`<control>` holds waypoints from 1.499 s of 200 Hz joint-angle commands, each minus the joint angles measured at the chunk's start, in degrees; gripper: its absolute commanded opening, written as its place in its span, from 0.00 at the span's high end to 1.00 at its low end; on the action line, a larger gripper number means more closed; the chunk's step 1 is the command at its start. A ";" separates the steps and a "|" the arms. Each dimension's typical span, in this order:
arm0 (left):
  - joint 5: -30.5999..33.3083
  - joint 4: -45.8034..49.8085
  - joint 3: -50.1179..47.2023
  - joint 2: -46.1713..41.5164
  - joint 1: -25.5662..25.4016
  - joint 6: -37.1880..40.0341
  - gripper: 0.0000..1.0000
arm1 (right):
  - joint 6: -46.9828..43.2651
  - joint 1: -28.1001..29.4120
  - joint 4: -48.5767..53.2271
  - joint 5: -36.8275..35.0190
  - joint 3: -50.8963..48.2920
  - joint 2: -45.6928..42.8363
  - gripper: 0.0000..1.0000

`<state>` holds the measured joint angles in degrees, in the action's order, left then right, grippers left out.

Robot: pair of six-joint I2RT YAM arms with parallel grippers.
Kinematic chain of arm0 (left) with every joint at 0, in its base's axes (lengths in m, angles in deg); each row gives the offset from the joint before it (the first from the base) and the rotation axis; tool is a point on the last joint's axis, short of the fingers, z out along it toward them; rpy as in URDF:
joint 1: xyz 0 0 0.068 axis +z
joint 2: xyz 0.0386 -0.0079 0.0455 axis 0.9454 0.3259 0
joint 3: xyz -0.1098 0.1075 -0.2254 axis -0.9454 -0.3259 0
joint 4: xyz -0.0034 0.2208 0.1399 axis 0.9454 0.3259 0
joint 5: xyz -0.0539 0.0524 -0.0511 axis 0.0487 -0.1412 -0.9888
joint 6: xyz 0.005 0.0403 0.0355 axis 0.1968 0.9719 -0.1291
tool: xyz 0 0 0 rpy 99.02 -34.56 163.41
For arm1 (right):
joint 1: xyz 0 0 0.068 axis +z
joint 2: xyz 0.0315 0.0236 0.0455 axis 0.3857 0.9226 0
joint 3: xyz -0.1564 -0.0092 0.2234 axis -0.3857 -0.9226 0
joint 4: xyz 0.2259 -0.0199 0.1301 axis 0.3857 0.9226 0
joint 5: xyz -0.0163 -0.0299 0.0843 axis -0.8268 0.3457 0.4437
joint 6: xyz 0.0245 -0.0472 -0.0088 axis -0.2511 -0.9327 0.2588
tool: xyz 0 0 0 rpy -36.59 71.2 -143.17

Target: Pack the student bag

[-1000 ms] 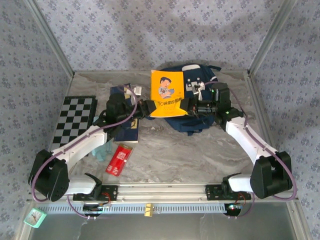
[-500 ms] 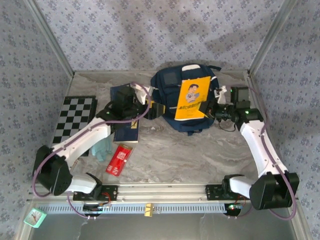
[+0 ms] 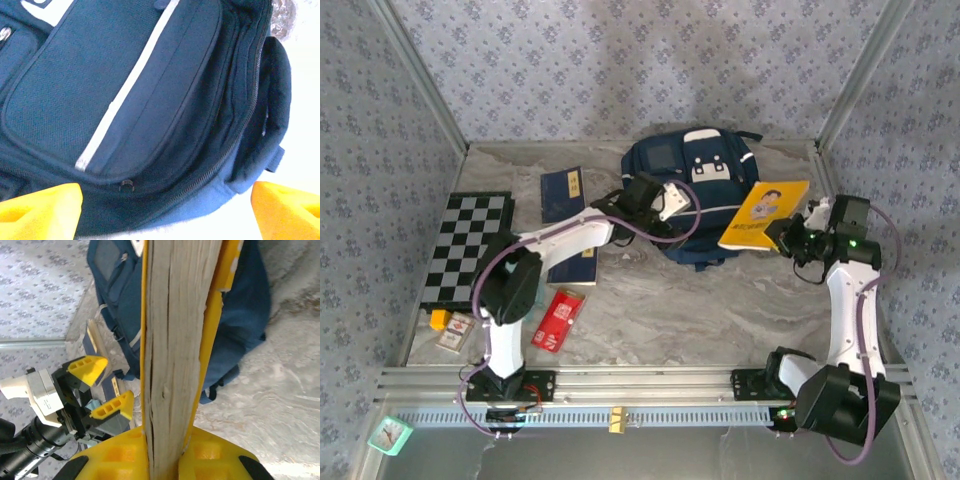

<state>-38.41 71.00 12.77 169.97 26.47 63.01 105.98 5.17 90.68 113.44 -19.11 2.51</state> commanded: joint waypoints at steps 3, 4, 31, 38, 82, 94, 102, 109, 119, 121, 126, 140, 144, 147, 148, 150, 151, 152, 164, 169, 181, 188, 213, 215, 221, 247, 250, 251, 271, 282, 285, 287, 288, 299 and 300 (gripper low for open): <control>3.10 5.28 8.54 5.86 0.28 6.77 0.12 | -1.90 -1.39 -0.55 3.12 -0.06 -0.98 1.00; 3.03 5.40 8.88 6.15 0.29 6.88 0.12 | -1.94 -1.43 -0.59 3.15 -0.06 -0.97 1.00; 0.85 11.71 16.83 12.65 0.05 11.75 0.10 | -2.37 -2.68 -0.47 4.43 -0.45 -0.36 1.00; 1.05 13.22 19.19 14.45 0.10 12.21 0.09 | -2.37 -2.93 -0.82 4.85 -0.59 -0.26 1.00; -2.80 26.12 33.63 24.17 0.56 14.55 0.01 | -2.05 -3.38 -1.95 6.15 -1.24 -0.26 1.00; -7.17 27.73 33.96 25.19 0.57 15.92 0.00 | -2.06 -3.48 -2.06 6.13 -1.38 -0.31 1.00; -7.55 27.31 33.83 25.75 0.49 15.95 0.00 | -2.02 -3.48 -2.29 6.24 -1.52 -0.16 1.00; -5.57 26.11 33.91 26.21 0.33 15.19 0.00 | -1.97 -3.55 -2.53 6.37 -1.63 -0.02 1.00; -2.75 24.41 33.91 26.70 0.30 14.38 0.00 | -1.85 -3.52 -2.75 6.52 -1.67 0.17 1.00; -2.23 24.35 33.87 26.71 0.30 14.34 0.00 | -1.81 -3.56 -2.83 6.59 -1.76 0.17 1.00; -0.93 22.64 33.70 26.85 0.31 13.96 0.00 | -1.72 -3.57 -3.00 6.82 -1.84 0.26 1.00; 1.71 19.92 33.48 27.20 0.35 13.88 0.02 | -1.62 -3.57 -3.46 7.14 -2.08 0.32 1.00; 2.15 19.32 33.40 27.33 0.38 13.96 0.03 | -1.62 -3.58 -3.46 7.15 -2.16 0.21 1.00; 2.50 18.93 33.46 27.41 0.41 14.03 0.04 | -1.62 -3.58 -3.52 7.15 -2.17 0.20 1.00; 2.64 18.82 33.47 27.43 0.36 14.07 0.04 | -1.62 -3.58 -3.49 7.15 -2.17 0.23 1.00; 2.79 18.62 33.54 27.51 0.34 14.15 0.06 | -1.62 -3.58 -3.46 7.15 -2.18 0.19 1.00; 2.83 18.62 33.59 27.57 0.32 14.18 0.06 | -1.67 -3.58 -3.45 7.15 -2.18 0.18 1.00; 2.85 18.61 33.66 27.69 0.31 14.19 0.07 | -1.64 -3.53 -3.45 7.10 -2.18 0.18 1.00; 3.04 18.67 34.53 28.14 0.41 14.29 0.18 | -1.58 -3.66 -3.58 7.30 -2.20 0.09 1.00; 2.98 18.74 34.85 28.39 0.39 14.21 0.23 | -1.54 -3.66 -3.67 7.36 -2.23 0.09 1.00; 2.64 19.08 35.58 28.78 0.39 14.20 0.33 | -1.38 -3.71 -4.06 7.40 -2.48 -0.05 1.00; 2.46 19.31 36.03 28.96 0.39 14.12 0.41 | -1.29 -3.75 -4.32 7.49 -2.58 -0.07 1.00; 0.70 20.17 36.70 28.52 0.47 13.23 0.65 | -1.25 -3.75 -4.76 7.85 -2.61 0.00 1.00; 0.57 20.19 36.72 28.40 0.43 13.10 0.67 | -1.27 -3.75 -4.76 7.83 -2.57 0.00 1.00; 0.19 20.42 36.81 28.10 0.44 12.77 0.72 | -1.34 -3.78 -4.70 7.85 -2.61 -0.04 1.00; 0.05 20.73 36.39 25.73 0.46 10.96 0.91 | -1.77 -4.18 -3.79 7.78 -2.24 -0.04 1.00; 0.17 20.82 36.30 25.33 0.40 10.69 0.93 | -1.79 -4.32 -3.59 7.83 -2.18 0.00 1.00; 0.20 20.86 36.29 25.21 0.40 10.51 0.94 | -1.80 -4.39 -3.56 7.84 -2.18 0.00 1.00; 1.03 21.00 35.61 21.85 0.39 7.22 1.00 | -2.06 -5.35 -2.79 7.85 -1.91 -0.33 1.00; 1.12 19.83 33.74 19.49 0.30 5.33 1.00 | -1.97 -5.63 -2.49 8.02 -1.69 -0.57 1.00; 1.37 19.32 33.05 18.59 0.30 4.89 1.00 | -1.97 -5.68 -2.28 8.05 -1.61 -0.60 1.00; 1.53 19.03 32.64 18.18 0.30 4.51 1.00 | -2.00 -5.73 -2.17 8.07 -1.53 -0.61 1.00; 1.58 18.87 32.40 17.94 0.26 4.44 1.00 | -1.98 -5.79 -2.06 8.09 -1.46 -0.61 1.00; 2.00 16.99 29.66 15.35 0.17 3.05 1.00 | -2.43 -5.81 -1.05 8.02 -0.59 -0.87 1.00; 2.04 16.83 29.41 15.12 0.15 2.96 1.00 | -2.46 -5.79 -0.88 7.94 -0.50 -0.92 1.00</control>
<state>-38.02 90.41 45.55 194.36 26.49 70.99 105.54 -0.12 89.00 118.73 -21.95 2.90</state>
